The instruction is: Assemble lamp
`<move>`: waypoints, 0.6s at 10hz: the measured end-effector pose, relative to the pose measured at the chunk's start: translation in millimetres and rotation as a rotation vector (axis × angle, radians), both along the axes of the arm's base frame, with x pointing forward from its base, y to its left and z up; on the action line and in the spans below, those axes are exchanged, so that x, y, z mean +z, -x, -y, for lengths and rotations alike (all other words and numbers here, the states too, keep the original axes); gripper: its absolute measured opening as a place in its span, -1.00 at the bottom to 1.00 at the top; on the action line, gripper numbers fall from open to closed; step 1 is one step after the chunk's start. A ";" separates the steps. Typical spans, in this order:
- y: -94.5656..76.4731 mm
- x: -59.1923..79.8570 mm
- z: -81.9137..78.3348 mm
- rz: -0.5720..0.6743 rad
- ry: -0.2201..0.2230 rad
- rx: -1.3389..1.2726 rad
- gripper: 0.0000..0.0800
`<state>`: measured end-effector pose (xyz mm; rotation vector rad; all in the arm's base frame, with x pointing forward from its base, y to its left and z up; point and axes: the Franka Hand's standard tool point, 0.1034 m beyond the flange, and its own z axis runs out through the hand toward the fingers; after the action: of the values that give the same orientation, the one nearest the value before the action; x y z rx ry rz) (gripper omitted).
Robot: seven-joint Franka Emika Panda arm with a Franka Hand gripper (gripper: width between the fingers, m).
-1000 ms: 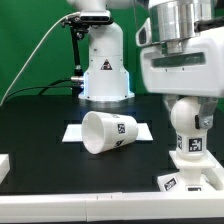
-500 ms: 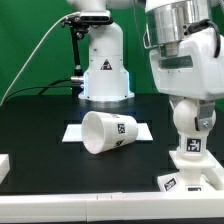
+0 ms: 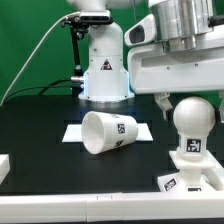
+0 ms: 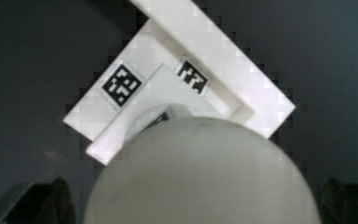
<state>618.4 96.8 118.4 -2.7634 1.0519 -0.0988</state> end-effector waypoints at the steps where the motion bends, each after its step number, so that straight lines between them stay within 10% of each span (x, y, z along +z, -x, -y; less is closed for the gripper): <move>1: 0.5 -0.1 -0.4 0.012 0.033 0.111 0.75; 3: -2.9 4.6 -4.6 0.054 0.163 0.544 0.75; 6: -1.3 3.9 -4.6 0.106 0.239 0.865 0.75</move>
Offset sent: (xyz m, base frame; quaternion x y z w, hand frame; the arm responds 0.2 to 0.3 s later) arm 0.0127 0.0199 0.0131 -0.0456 -0.0272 -0.5357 0.8427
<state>619.7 101.4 122.3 -3.1074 -0.2464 -0.2512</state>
